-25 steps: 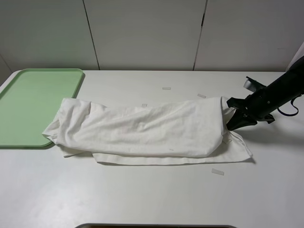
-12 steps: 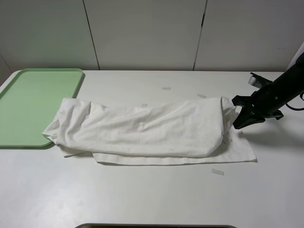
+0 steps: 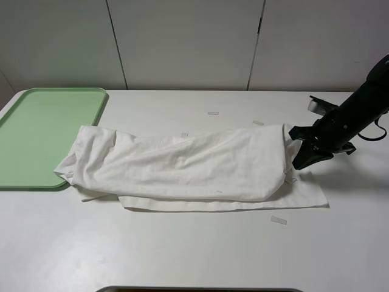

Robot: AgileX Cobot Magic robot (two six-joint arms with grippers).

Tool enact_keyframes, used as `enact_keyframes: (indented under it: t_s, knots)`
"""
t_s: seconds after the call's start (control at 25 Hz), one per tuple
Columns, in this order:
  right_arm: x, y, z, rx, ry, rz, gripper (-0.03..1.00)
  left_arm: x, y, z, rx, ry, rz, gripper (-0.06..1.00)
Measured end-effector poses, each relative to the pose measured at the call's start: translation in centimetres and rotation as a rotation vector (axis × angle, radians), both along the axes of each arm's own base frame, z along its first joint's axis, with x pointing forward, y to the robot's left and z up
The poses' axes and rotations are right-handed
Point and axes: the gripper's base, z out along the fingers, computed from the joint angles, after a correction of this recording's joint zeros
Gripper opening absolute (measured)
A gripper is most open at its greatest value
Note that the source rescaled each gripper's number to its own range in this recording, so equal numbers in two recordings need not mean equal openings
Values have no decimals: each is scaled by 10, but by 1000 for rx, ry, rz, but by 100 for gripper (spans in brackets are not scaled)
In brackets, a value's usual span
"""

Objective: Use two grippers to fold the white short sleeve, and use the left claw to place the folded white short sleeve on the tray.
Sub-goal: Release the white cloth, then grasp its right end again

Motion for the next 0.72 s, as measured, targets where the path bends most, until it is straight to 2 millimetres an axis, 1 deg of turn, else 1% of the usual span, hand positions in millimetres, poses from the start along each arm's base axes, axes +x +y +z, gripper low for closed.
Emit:
enact_keyframes:
  t_s: [0.2,0.36,0.44,0.48,0.52,0.56,0.64,0.68,0.72]
  knots:
    - [0,3,0,-2,-2,6,0,0,0,0,0,0,0,100]
    - [3,0,1,-39,-22,-45,0,0,0,0,0,0,1,100]
    - [4,-1,3,-60,-36,-52,5,0,0,0,0,0,1,100]
    - [4,-3,5,-75,-50,-56,13,0,0,0,0,0,1,100]
    - [6,-1,11,-91,-80,-60,25,0,0,0,0,0,1,100]
    - [7,-1,18,-97,-109,-68,51,0,0,0,0,0,1,100]
    - [8,2,31,-105,-169,-79,82,0,0,0,0,0,1,100]
    - [8,2,31,-105,-169,-79,82,0,0,0,0,0,1,100]
    - [10,5,43,-108,-231,-89,93,0,0,0,0,0,1,100]
